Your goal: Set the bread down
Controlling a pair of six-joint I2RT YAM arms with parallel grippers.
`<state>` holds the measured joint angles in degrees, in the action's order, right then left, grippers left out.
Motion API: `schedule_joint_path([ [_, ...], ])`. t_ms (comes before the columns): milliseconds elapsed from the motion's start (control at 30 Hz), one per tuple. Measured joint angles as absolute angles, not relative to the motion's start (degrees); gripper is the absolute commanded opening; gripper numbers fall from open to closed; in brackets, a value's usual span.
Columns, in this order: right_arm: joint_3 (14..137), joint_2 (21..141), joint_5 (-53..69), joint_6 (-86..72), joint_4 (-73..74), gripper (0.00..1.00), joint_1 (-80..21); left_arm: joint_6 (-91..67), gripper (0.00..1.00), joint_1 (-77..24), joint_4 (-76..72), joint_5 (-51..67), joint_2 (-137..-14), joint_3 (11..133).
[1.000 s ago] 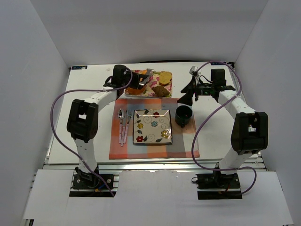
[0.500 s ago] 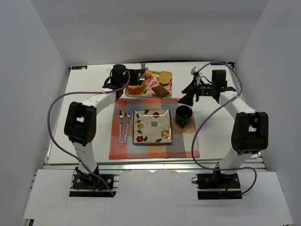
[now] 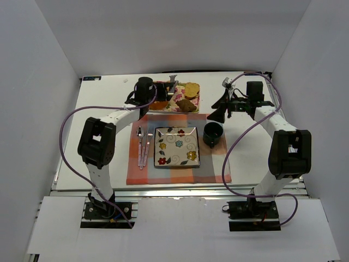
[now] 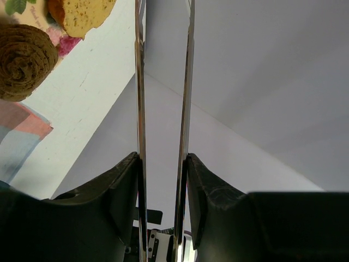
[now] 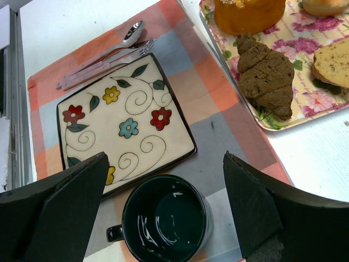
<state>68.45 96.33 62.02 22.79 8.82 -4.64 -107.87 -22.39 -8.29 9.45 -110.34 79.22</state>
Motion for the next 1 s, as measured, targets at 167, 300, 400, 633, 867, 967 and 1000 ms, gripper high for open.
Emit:
schedule_joint_path([
  [167,68.4,96.3,62.2,22.6,8.8,0.89,-4.4,-108.6,0.48,-22.7,-9.3,9.0,-110.4,78.5],
  [300,68.4,96.3,62.4,22.5,8.8,0.9,-4.3,-108.9,0.48,-22.7,-10.3,8.8,-111.5,78.4],
  [400,68.4,96.3,62.4,22.5,8.8,0.89,-4.0,-109.1,0.48,-22.8,-10.7,8.7,-112.7,78.4],
  [633,68.4,96.3,62.4,22.2,8.4,0.89,-3.7,-109.3,0.48,-23.1,-11.1,8.8,-113.3,78.3],
  [867,68.4,96.3,62.8,21.6,8.4,0.89,-3.7,-109.5,0.5,-23.1,-11.3,8.7,-113.3,76.3],
  [967,68.4,96.3,63.0,21.4,8.4,0.89,-3.7,-109.5,0.5,-23.2,-11.1,8.6,-113.3,75.6],
  [1000,68.4,96.3,63.1,21.4,8.3,0.89,-3.7,-109.5,0.5,-23.2,-11.1,8.5,-113.3,75.5],
])
